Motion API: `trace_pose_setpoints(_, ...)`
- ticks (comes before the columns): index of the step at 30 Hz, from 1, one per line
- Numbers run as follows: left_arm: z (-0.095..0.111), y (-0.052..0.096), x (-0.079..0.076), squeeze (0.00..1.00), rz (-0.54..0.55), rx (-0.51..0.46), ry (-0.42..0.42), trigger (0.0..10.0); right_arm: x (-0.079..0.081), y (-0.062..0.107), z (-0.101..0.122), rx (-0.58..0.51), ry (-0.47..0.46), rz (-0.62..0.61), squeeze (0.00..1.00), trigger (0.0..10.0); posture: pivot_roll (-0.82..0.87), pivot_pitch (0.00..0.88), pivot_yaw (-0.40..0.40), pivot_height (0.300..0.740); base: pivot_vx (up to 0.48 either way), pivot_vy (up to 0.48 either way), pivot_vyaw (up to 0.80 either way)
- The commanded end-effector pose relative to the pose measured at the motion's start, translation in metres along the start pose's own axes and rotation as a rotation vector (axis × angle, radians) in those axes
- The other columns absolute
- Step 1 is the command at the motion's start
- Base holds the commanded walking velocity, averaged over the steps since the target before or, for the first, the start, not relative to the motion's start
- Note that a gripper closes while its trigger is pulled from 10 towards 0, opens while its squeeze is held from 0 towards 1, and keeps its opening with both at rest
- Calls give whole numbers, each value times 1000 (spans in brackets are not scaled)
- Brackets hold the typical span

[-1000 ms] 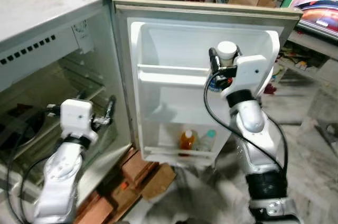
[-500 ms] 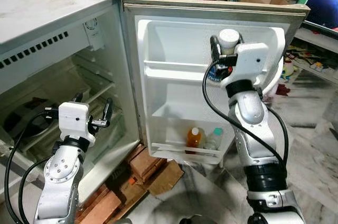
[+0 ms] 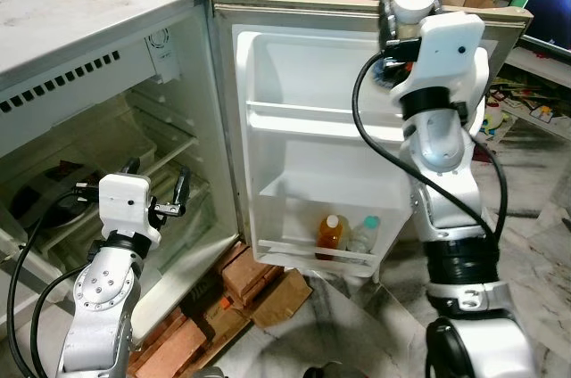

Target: Restocking fridge

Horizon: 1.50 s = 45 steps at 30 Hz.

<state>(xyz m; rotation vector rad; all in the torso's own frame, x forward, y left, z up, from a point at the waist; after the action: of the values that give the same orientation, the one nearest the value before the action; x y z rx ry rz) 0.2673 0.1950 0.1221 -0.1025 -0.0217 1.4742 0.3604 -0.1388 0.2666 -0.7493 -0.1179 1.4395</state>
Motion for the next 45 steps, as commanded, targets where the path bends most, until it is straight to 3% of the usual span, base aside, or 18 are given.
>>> trace_pose_setpoints(1, 3, 0, 0, 0, -9, -8, 0, 10000, -10, -3, -8, 11, 38, -49, 0, 10000, 132, 0, -31, 740, 0, 0, 0)
trace_pose_setpoints(10, 5, 2, -1, 0, -10, -10, -9, 10000, -20, -4, -47, 89, 143, -90, 0, 10000, 157, 3, -29, 740, 0, 0, 0)
trace_pose_setpoints(24, 7, 2, -2, 0, -24, -3, -15, 10000, -35, 7, -76, 204, 164, -200, 0, 10000, 159, 11, -9, 740, 0, 0, 0)
trace_pose_setpoints(27, 7, 1, -3, 0, -29, -2, -16, 10000, -46, 12, -83, 254, 190, -259, 0, 10000, 158, 10, -6, 740, 0, 0, 0)
trace_pose_setpoints(37, 8, -1, -5, 0, -39, 1, -18, 10000, -56, 12, -99, 386, 18, -336, 0, 10000, 157, 7, -3, 740, 0, 0, 0)
trace_pose_setpoints(43, 7, -1, -6, 0, -44, 5, -22, 10000, -56, 11, -103, 428, -22, -330, 0, 10000, 152, 4, -1, 740, 0, 0, 0)
trace_pose_setpoints(44, 7, -2, -6, 0, -45, 5, -22, 10000, -56, 11, -104, 430, -21, -329, 514, 10000, 151, 4, -1, 740, 0, 0, 0)
trace_pose_setpoints(45, 7, -2, -6, 0, -46, 5, -22, 10000, -57, 11, -104, 432, -23, -331, 863, 10000, 151, 4, 0, 740, 0, 0, 0)
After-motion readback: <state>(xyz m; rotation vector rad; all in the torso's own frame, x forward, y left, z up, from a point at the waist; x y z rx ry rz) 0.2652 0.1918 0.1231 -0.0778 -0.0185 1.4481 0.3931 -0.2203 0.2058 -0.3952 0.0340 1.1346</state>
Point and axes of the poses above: a point about 5 cm out from each wrist's last joint towards the gripper, its own y axis pointing back from the gripper into the wrist, its own z axis along the axis of the wrist's last joint, x = y × z, the point moved 2 cm from there along -y, pointing out of the wrist towards the gripper, and after that the axes turned 11 degrees about y, right-handed, at the moved point
